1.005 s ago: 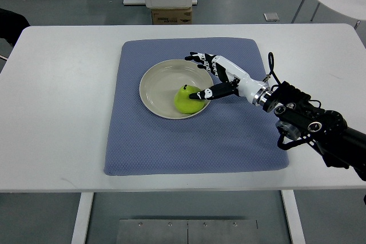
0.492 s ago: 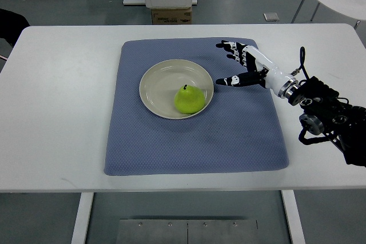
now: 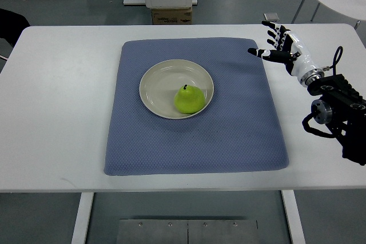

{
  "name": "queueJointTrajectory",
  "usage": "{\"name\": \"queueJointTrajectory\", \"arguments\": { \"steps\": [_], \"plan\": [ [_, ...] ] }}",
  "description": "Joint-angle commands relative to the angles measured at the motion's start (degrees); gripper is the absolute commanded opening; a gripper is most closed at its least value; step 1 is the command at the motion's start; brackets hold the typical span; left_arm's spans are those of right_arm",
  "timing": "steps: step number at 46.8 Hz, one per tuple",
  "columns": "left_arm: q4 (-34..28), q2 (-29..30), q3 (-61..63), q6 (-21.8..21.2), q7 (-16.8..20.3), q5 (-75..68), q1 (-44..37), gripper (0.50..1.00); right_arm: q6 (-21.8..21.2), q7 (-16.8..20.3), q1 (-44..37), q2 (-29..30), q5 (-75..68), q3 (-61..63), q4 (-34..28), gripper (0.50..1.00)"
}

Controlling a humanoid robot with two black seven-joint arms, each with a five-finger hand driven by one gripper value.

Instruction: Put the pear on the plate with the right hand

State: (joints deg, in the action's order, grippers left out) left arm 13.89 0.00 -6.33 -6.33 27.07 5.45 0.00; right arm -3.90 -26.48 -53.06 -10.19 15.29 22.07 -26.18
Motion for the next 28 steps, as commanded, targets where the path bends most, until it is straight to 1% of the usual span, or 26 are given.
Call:
{"name": "queueJointTrajectory", "arguments": {
  "steps": [1,10,15,22,28],
  "plan": [
    [0.0,0.0,0.0,0.0,0.0,0.0,0.0,1.0,1.26,1.95,0.41,0.08,0.0,3.14,-0.1,1.0],
    [0.0,0.0,0.0,0.0,0.0,0.0,0.0,1.0,4.51,8.1,1.38,0.96,0.26,9.91,-0.37,1.0],
    [0.0,0.0,0.0,0.0,0.0,0.0,0.0,1.0,4.78,10.65,2.08,0.87,0.53,12.2,-0.63,1.0],
    [0.0,0.0,0.0,0.0,0.0,0.0,0.0,1.0,4.78,10.83,2.43,0.69,0.53,15.19,-1.6,1.0],
    [0.0,0.0,0.0,0.0,0.0,0.0,0.0,1.0,4.69,9.96,2.61,1.31,0.62,18.7,-2.12,1.0]
  ]
}}
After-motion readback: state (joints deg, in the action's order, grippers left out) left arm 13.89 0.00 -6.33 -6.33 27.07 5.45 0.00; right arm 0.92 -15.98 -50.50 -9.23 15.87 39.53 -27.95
